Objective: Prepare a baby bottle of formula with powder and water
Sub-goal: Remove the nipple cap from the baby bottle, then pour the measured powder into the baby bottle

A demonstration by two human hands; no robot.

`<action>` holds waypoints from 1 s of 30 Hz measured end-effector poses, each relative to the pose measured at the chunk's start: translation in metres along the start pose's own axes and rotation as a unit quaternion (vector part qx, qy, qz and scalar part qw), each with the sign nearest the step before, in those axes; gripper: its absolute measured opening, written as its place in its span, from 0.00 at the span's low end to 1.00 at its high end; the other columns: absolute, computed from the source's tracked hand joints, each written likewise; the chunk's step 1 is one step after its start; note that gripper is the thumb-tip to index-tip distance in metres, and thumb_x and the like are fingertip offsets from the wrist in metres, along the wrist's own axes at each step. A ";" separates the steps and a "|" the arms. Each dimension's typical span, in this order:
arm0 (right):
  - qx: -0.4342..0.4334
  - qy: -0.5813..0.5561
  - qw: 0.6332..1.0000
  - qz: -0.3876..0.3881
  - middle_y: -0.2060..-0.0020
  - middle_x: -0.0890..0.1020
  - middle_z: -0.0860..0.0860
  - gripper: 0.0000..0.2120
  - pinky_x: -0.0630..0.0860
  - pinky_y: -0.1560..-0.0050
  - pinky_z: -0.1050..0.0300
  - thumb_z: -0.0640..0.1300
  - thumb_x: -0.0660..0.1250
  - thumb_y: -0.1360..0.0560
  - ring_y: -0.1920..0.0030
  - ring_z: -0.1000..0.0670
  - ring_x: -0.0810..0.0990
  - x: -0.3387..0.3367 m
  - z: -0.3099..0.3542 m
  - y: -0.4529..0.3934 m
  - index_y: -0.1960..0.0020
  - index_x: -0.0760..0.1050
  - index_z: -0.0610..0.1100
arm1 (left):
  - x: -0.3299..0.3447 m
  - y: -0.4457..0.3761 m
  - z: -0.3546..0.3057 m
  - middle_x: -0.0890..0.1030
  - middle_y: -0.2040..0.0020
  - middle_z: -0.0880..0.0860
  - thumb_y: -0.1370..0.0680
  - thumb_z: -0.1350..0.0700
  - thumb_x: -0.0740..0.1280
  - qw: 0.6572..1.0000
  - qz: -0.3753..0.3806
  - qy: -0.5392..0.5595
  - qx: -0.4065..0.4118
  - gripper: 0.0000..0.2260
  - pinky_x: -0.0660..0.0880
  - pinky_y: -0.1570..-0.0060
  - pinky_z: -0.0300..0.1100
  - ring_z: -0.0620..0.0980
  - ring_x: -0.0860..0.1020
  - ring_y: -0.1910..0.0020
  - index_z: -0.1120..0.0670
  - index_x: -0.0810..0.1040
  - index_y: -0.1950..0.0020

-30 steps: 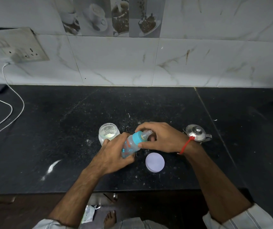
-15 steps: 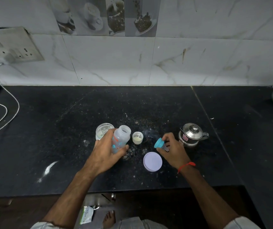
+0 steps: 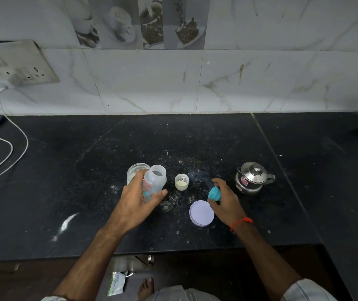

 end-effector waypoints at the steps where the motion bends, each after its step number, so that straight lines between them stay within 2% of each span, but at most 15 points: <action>1: -0.003 0.004 1.000 -0.001 0.24 0.70 0.45 0.33 0.70 0.24 0.47 0.38 0.73 0.22 0.24 0.44 0.69 0.001 0.003 -0.001 0.22 0.64 0.48 | -0.001 0.000 0.000 0.77 0.42 0.29 0.28 0.35 0.72 1.000 -0.002 0.002 0.000 0.22 0.70 0.51 0.22 0.34 0.78 0.44 0.34 0.69 0.37; 4: -0.027 0.014 0.999 -0.023 0.21 0.66 0.44 0.30 0.62 0.20 0.45 0.40 0.72 0.21 0.18 0.44 0.59 0.004 0.014 -0.006 0.22 0.64 0.48 | -0.002 0.000 0.001 0.77 0.42 0.29 0.28 0.35 0.72 1.000 -0.005 0.009 0.003 0.23 0.70 0.51 0.22 0.33 0.78 0.44 0.36 0.70 0.37; 8: -0.074 -0.008 0.997 -0.024 0.22 0.70 0.45 0.27 0.64 0.20 0.46 0.41 0.71 0.20 0.19 0.44 0.63 0.012 0.037 -0.019 0.23 0.68 0.46 | -0.004 0.001 -0.001 0.76 0.41 0.28 0.28 0.35 0.72 1.000 -0.009 0.010 0.009 0.23 0.71 0.50 0.22 0.33 0.78 0.43 0.35 0.69 0.36; 10: -0.068 -0.002 0.998 0.002 0.21 0.68 0.45 0.30 0.62 0.20 0.48 0.43 0.72 0.20 0.18 0.45 0.60 0.023 0.045 -0.030 0.21 0.66 0.46 | -0.004 0.001 -0.003 0.76 0.41 0.29 0.28 0.35 0.73 1.000 -0.011 0.012 0.012 0.23 0.71 0.49 0.23 0.33 0.78 0.42 0.35 0.70 0.36; 13: -0.022 0.013 0.997 0.069 0.19 0.64 0.44 0.40 0.58 0.20 0.48 0.47 0.75 0.23 0.16 0.45 0.55 0.042 0.048 -0.047 0.17 0.58 0.45 | -0.004 0.001 -0.005 0.77 0.40 0.30 0.27 0.35 0.73 1.000 -0.018 0.015 0.020 0.23 0.72 0.48 0.24 0.34 0.78 0.41 0.36 0.71 0.35; 15: 0.001 0.023 0.996 0.089 0.19 0.65 0.43 0.42 0.60 0.20 0.48 0.47 0.77 0.24 0.18 0.43 0.59 0.052 0.047 -0.054 0.17 0.58 0.45 | -0.003 0.001 -0.005 0.77 0.40 0.30 0.27 0.34 0.72 1.000 -0.021 0.015 0.018 0.24 0.71 0.48 0.23 0.35 0.78 0.41 0.37 0.71 0.35; 16: 0.003 0.024 0.996 0.085 0.22 0.69 0.43 0.39 0.63 0.22 0.48 0.46 0.77 0.24 0.20 0.42 0.63 0.055 0.047 -0.056 0.19 0.61 0.44 | -0.003 0.001 -0.004 0.78 0.40 0.31 0.27 0.34 0.72 1.000 -0.021 0.016 0.016 0.24 0.71 0.48 0.23 0.35 0.78 0.41 0.37 0.72 0.35; 18: -0.011 0.014 0.998 0.057 0.30 0.77 0.43 0.30 0.69 0.28 0.51 0.43 0.76 0.24 0.27 0.42 0.73 0.056 0.047 -0.059 0.25 0.71 0.43 | -0.001 0.002 -0.003 0.78 0.40 0.31 0.27 0.34 0.72 1.000 -0.018 0.022 0.013 0.23 0.71 0.48 0.23 0.36 0.78 0.41 0.38 0.72 0.35; 20: -0.023 -0.007 0.999 0.033 0.37 0.82 0.45 0.22 0.72 0.36 0.56 0.41 0.76 0.25 0.33 0.44 0.78 0.055 0.047 -0.058 0.32 0.76 0.43 | 0.000 0.002 -0.001 0.78 0.40 0.32 0.26 0.35 0.72 0.999 -0.016 0.030 0.010 0.23 0.71 0.48 0.24 0.37 0.79 0.41 0.39 0.73 0.34; 26: -0.035 -0.050 0.998 -0.007 0.46 0.80 0.55 0.22 0.71 0.50 0.65 0.42 0.77 0.26 0.44 0.52 0.79 0.045 0.047 -0.050 0.36 0.73 0.47 | 0.007 0.005 0.003 0.78 0.40 0.30 0.25 0.39 0.73 0.999 -0.005 0.045 0.002 0.20 0.72 0.47 0.24 0.35 0.78 0.40 0.37 0.73 0.35; 27: -0.041 -0.064 0.997 -0.014 0.45 0.80 0.55 0.23 0.73 0.49 0.65 0.41 0.78 0.26 0.43 0.52 0.79 0.042 0.048 -0.048 0.35 0.72 0.47 | 0.009 0.004 0.003 0.78 0.39 0.29 0.24 0.41 0.74 0.999 -0.002 0.045 0.002 0.20 0.71 0.46 0.23 0.34 0.78 0.39 0.36 0.72 0.35; 30: -0.064 -0.111 0.991 -0.026 0.40 0.82 0.52 0.29 0.77 0.38 0.58 0.40 0.79 0.27 0.38 0.52 0.80 0.032 0.055 -0.042 0.29 0.71 0.48 | 0.015 0.004 0.006 0.77 0.39 0.30 0.23 0.45 0.76 0.999 0.009 0.050 0.002 0.20 0.70 0.46 0.23 0.35 0.77 0.39 0.34 0.71 0.36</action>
Point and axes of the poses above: each hand's wrist, its own y-axis away from the middle knuckle, its own x-axis out of the palm, z = x × y, the point moved 5 cm from there along -y, towards the middle knuckle
